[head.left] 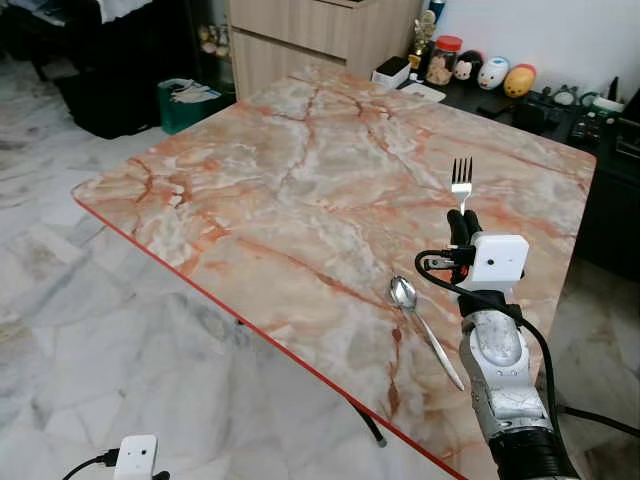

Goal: Setting the table

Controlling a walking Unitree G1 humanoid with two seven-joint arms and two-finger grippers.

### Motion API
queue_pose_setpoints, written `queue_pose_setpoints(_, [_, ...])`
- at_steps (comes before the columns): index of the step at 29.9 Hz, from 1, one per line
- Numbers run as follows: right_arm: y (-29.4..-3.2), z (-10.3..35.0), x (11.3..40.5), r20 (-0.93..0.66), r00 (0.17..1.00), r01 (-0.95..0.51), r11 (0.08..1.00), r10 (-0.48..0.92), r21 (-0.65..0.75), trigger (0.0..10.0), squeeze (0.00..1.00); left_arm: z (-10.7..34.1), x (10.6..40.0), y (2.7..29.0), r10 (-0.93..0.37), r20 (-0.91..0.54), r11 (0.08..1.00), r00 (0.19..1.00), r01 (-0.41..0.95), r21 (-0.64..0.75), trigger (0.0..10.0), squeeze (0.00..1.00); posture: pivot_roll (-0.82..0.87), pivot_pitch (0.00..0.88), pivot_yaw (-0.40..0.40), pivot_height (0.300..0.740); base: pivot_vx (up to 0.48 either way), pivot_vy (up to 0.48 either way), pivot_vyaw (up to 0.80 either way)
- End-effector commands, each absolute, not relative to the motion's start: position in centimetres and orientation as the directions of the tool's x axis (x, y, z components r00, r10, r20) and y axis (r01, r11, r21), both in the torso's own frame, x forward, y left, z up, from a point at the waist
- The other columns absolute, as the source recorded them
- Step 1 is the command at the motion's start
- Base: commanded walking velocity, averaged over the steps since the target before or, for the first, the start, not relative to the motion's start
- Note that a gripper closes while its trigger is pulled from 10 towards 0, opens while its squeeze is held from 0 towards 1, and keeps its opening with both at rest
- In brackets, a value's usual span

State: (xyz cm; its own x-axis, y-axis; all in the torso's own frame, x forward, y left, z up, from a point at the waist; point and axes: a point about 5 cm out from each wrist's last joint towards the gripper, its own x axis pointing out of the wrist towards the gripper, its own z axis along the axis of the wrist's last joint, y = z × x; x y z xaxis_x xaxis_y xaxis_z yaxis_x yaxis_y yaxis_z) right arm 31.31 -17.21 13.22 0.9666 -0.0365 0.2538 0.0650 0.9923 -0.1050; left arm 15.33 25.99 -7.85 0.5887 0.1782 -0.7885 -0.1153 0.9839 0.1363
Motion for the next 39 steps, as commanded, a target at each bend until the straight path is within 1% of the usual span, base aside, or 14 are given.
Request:
queue_pose_setpoints(1, [-17.0, 13.9, 31.5, 0.282, 0.959, 0.062, 0.992, -0.029, -0.108, 10.0, 0.0, -8.1, 14.7, 26.2, 0.18, -0.804, 0.984, 0.567, -0.115, 0.138, 10.0, 0.0, -0.01, 0.0, -0.053, 0.74, 0.0, 0.0, -0.74])
queue_pose_setpoints(4, [-16.8, 14.0, 31.6, 0.288, 0.957, 0.055, 0.992, -0.02, -0.112, 10.0, 0.0, -8.1, 14.6, 26.3, 0.182, -0.805, 0.983, 0.565, -0.116, 0.142, 10.0, 0.0, -0.01, 0.0, -0.052, 0.74, 0.0, 0.0, -0.74])
queue_pose_setpoints(11, [-16.7, 14.1, 31.5, 0.293, 0.956, 0.053, 0.992, -0.018, -0.112, 10.0, 0.0, -8.4, 14.5, 25.4, 0.172, -0.809, 0.985, 0.562, -0.116, 0.129, 10.0, 0.0, -0.01, 0.0, -0.052, 0.74, 0.0, 0.0, -0.74])
queue_pose_setpoints(15, [-16.6, 14.2, 31.6, 0.296, 0.955, 0.051, 0.992, -0.015, -0.115, 10.0, 0.0, -8.4, 14.6, 25.3, 0.17, -0.805, 0.984, 0.569, -0.134, 0.114, 10.0, 0.0, -0.01, 0.0, -0.053, 0.74, 0.0, 0.352, -0.74])
queue_pose_setpoints(19, [-16.4, 14.5, 31.7, 0.303, 0.953, 0.047, 0.991, -0.007, -0.122, 10.0, 0.0, -8.4, 14.7, 25.2, 0.171, -0.804, 0.985, 0.569, -0.119, 0.126, 10.0, 0.0, -0.01, 0.0, -0.054, 0.74, 0.0, 0.0, -0.74])
queue_pose_setpoints(25, [-16.4, 14.6, 31.7, 0.308, 0.951, 0.052, 0.991, -0.011, -0.123, 10.0, 0.0, -8.3, 14.9, 25.1, 0.182, -0.8, 0.982, 0.572, -0.141, 0.122, 10.0, 0.0, 0.0, 0.0, -0.058, 0.74, 0.0, 0.0, -0.74])
queue_pose_setpoints(39, [-15.9, 15.1, 32.0, 0.325, 0.946, 0.04, 0.992, 0.001, -0.122, 10.0, 0.0, -8.1, 14.8, 26.0, 0.196, -0.793, 0.979, 0.577, -0.164, 0.122, 10.0, 0.0, 0.0, 0.0, -0.062, 0.74, 0.0, 0.0, -0.74])
